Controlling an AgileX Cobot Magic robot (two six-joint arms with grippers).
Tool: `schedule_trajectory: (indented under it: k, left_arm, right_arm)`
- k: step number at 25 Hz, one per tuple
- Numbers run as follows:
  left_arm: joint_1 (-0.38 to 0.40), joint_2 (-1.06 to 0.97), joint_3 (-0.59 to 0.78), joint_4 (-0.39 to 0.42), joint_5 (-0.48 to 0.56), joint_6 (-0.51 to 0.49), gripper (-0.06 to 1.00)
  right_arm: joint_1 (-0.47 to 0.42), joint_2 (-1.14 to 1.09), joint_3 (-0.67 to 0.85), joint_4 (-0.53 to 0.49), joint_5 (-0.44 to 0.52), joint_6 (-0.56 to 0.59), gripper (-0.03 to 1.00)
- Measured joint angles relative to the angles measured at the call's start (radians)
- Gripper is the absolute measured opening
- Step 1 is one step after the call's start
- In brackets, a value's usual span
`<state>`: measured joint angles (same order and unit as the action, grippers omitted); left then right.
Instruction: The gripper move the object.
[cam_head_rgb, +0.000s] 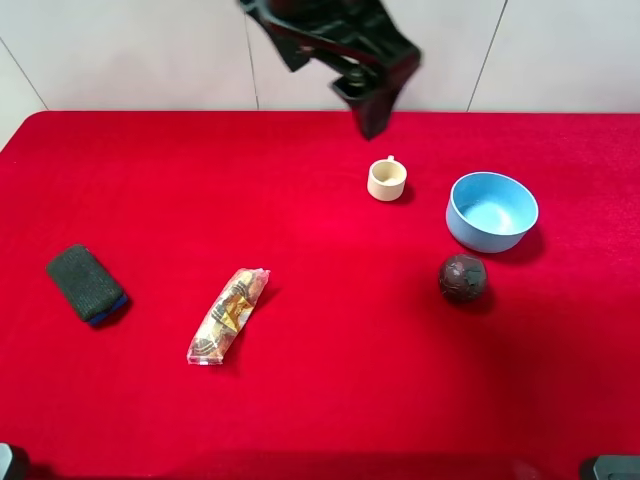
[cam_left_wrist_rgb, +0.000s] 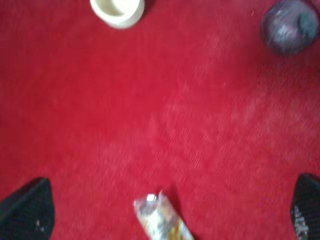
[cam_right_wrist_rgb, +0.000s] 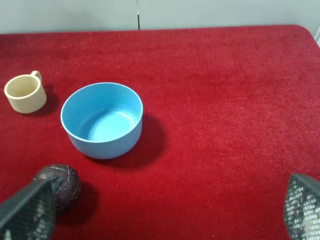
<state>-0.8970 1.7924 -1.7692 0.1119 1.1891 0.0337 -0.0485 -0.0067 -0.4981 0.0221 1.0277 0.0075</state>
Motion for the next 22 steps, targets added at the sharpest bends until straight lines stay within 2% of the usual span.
schedule_trajectory:
  k: [12,22]
  left_arm:
    - [0.137,-0.341,0.402,-0.058,-0.019,0.049,0.93]
    - [0.148,-0.63,0.7,-0.06,-0.071,0.054,0.93]
  right_arm:
    - [0.0,0.0,0.0,0.0,0.0,0.0,0.69]
    - [0.0,0.0,0.0,0.0,0.0,0.0,0.69]
